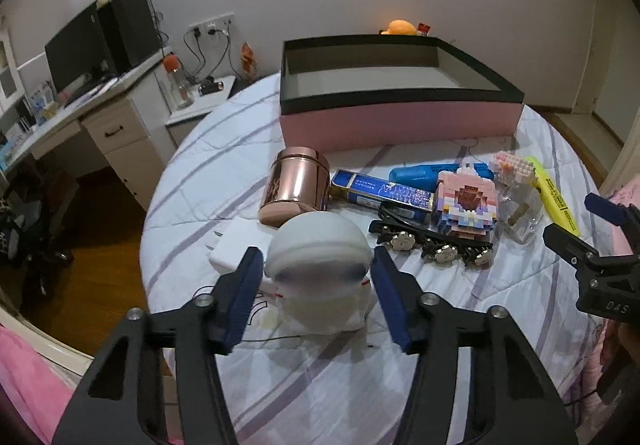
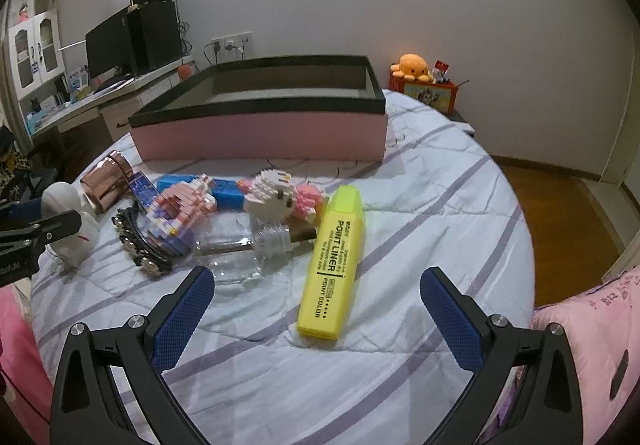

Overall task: Organize rigid objects
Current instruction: 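Lower the left gripper onto the white astronaut figurine and close it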

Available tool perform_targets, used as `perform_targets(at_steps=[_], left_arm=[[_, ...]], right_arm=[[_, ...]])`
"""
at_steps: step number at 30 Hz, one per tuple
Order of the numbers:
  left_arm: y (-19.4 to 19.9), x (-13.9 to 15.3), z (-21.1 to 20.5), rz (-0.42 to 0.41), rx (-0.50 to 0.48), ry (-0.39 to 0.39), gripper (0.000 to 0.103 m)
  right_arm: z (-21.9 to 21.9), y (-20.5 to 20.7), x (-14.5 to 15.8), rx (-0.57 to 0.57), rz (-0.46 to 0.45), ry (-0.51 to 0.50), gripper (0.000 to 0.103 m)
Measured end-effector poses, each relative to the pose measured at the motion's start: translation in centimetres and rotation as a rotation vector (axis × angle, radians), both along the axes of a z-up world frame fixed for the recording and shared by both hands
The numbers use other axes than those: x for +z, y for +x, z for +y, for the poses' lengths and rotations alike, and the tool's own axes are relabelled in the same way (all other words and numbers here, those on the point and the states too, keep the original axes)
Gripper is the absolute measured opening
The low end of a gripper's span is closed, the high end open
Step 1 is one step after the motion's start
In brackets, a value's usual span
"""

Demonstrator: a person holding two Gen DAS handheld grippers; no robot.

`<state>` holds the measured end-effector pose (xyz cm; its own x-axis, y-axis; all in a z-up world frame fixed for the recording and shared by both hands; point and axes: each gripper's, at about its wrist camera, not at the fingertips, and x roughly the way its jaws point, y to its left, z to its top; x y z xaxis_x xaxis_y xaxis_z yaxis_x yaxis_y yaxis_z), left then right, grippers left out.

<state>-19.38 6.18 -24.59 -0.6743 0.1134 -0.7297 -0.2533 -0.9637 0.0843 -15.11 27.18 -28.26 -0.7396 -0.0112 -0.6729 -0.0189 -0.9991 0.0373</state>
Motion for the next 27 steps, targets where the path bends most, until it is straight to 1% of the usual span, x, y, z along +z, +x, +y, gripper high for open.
perform_targets(at_steps=[2,8,11,13,17,22,27], left_arm=[[-0.2,-0.2,-0.1,-0.008,-0.004,0.0,0.054],[-0.1,-0.3,0.3,0.003,-0.027,-0.02,0.054],[0.1,-0.2,0.0,-0.002,-0.039,-0.012,0.054],[0.2,0.0,-0.2,-0.006,-0.046,0.005,0.054],[0.7,0.7,-0.7,-0.008,-0.073,0.066,0.054],[1.3,1.6,-1.1,-0.001,-0.118,0.134,0.054],[1.8,2.0,-1.3,0.009,-0.13,0.147,0.054]], right_arm=[[0.2,-0.2,-0.3,-0.001,-0.008,-0.007,0.103],[0.4,-0.6,-0.5,0.004,-0.018,-0.031,0.103],[0.4,-0.7,-0.4,0.007,-0.02,-0.038,0.103],[0.5,-0.7,-0.3,0.003,-0.017,-0.038,0.103],[1.0,-0.5,0.3,-0.006,-0.002,-0.06,0.103],[1.4,-0.5,0.9,-0.022,0.005,-0.048,0.103],[0.0,-0.2,1.9,0.015,0.031,-0.035,0.103]])
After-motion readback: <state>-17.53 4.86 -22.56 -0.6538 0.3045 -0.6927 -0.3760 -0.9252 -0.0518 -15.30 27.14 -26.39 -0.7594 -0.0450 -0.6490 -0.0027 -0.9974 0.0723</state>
